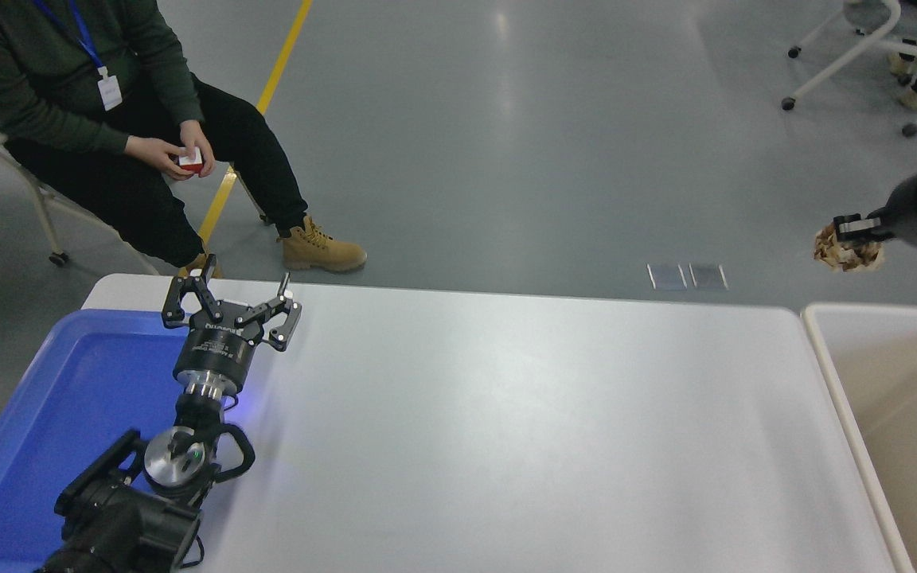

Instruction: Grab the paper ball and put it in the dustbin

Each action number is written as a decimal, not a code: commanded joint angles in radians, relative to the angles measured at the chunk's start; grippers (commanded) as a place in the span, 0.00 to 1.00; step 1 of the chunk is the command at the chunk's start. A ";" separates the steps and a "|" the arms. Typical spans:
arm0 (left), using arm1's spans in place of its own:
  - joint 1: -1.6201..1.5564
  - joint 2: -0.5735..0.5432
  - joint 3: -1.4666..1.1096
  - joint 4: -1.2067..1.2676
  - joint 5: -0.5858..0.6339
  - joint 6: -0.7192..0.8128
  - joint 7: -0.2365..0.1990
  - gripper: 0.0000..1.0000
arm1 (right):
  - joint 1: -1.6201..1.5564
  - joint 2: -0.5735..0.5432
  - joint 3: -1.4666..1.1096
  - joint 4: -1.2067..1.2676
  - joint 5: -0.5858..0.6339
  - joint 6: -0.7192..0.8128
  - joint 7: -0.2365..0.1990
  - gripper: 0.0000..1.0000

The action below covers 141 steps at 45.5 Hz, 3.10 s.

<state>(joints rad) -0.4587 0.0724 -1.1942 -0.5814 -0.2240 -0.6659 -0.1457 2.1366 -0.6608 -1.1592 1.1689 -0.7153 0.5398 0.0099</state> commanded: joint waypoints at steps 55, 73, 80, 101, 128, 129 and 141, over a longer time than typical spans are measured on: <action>0.000 0.000 0.001 0.000 0.000 0.000 0.000 0.99 | -0.762 -0.433 0.599 -0.541 0.520 -0.340 -0.024 0.00; 0.000 0.000 0.001 0.000 0.000 0.000 0.000 0.99 | -1.394 -0.002 1.125 -1.106 0.657 -0.457 -0.025 0.00; 0.000 0.000 0.001 0.000 0.000 0.000 0.000 0.99 | -1.469 0.101 1.271 -1.157 0.657 -0.503 -0.025 0.00; 0.000 0.000 0.001 0.000 0.000 0.000 0.000 0.99 | -1.567 0.248 1.398 -1.146 0.660 -0.612 -0.021 0.11; 0.000 0.000 0.001 0.000 0.000 0.000 0.000 0.99 | -1.583 0.270 1.440 -1.146 0.659 -0.612 -0.018 1.00; 0.000 0.000 0.001 0.000 0.000 0.000 0.000 0.99 | -1.583 0.268 1.440 -1.146 0.660 -0.612 -0.018 1.00; 0.000 0.000 0.001 0.000 0.000 0.000 0.000 0.99 | -1.560 0.215 1.440 -1.124 0.660 -0.607 -0.018 1.00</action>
<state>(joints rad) -0.4587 0.0721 -1.1934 -0.5814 -0.2239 -0.6657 -0.1457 0.5585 -0.4056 0.2776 0.0261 -0.0562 -0.0701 -0.0079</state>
